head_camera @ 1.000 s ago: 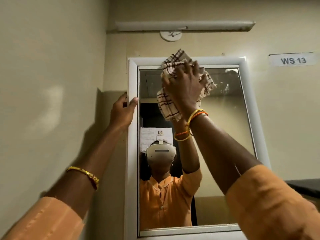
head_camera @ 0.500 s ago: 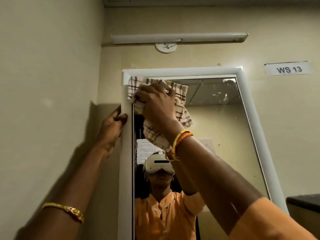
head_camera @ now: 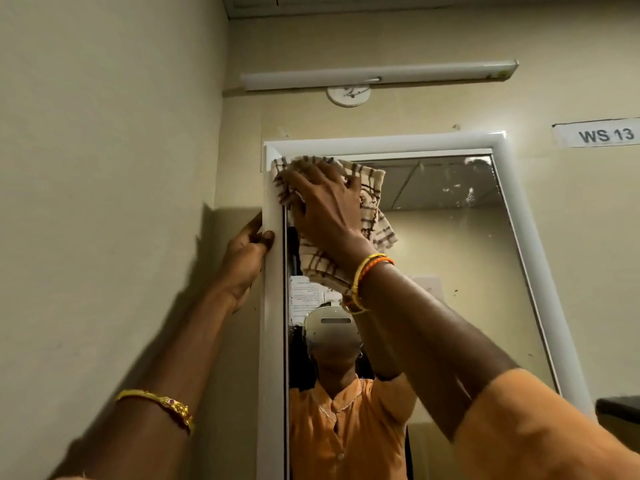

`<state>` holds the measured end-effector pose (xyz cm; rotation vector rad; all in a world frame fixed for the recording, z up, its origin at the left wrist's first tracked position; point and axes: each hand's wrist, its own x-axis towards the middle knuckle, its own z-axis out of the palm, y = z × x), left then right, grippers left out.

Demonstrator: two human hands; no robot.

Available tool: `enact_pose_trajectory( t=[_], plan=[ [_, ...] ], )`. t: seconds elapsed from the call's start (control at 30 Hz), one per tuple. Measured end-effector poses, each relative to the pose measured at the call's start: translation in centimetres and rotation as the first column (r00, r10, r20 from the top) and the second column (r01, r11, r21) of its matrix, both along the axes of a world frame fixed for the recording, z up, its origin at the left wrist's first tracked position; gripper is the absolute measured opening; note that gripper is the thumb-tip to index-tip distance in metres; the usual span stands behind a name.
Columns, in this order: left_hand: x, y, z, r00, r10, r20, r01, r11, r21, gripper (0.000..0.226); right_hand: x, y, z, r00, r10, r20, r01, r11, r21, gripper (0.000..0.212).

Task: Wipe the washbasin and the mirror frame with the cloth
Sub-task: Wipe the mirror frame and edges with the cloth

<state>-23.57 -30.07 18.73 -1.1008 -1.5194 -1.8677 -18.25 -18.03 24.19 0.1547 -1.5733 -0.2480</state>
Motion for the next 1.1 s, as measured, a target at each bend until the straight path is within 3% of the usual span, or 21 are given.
enact_pose_trajectory(
  t=[0.2,0.37,0.47,0.63,0.73,0.87,1.0,1.1],
  plan=[
    [-0.4,0.0,0.1,0.998,0.061,-0.016,-0.061,0.998,0.016,0.047,0.6,2.2,0.7,0.992,-0.125,-0.006,0.125,0.991,0.039,0.036],
    [-0.1,0.3,-0.2,0.994,0.09,-0.059,-0.088,0.995,0.047,0.047,4.8,12.1,0.5,0.98,-0.189,-0.055,0.174,0.961,-0.214,0.047],
    [0.1,0.8,-0.5,0.986,0.141,-0.091,-0.136,0.989,0.059,0.046,8.3,17.7,-0.2,0.981,-0.182,-0.063,0.136,0.887,-0.441,0.044],
    [-0.2,1.3,-0.8,0.968,0.226,-0.112,-0.224,0.974,0.029,0.046,8.8,17.1,-0.1,0.986,-0.159,-0.059,0.103,0.839,-0.535,0.044],
    [-0.7,1.8,-1.0,0.936,0.336,-0.103,-0.334,0.942,0.035,0.046,6.7,13.5,-0.5,0.99,-0.119,-0.072,0.078,0.908,-0.413,0.044],
    [-1.0,2.5,-1.5,0.876,0.472,-0.098,-0.467,0.881,0.072,0.042,4.4,9.2,-1.0,0.985,-0.172,-0.001,0.169,0.969,-0.182,0.046],
    [-0.8,2.6,-1.4,0.854,0.511,-0.104,-0.503,0.859,0.095,0.039,5.3,11.0,-0.5,0.968,-0.239,0.075,0.247,0.96,-0.132,0.051],
    [-0.4,2.5,-1.4,0.861,0.498,-0.107,-0.492,0.867,0.079,0.035,6.7,13.5,-0.3,0.967,-0.245,0.072,0.254,0.947,-0.199,0.05]
  ],
)
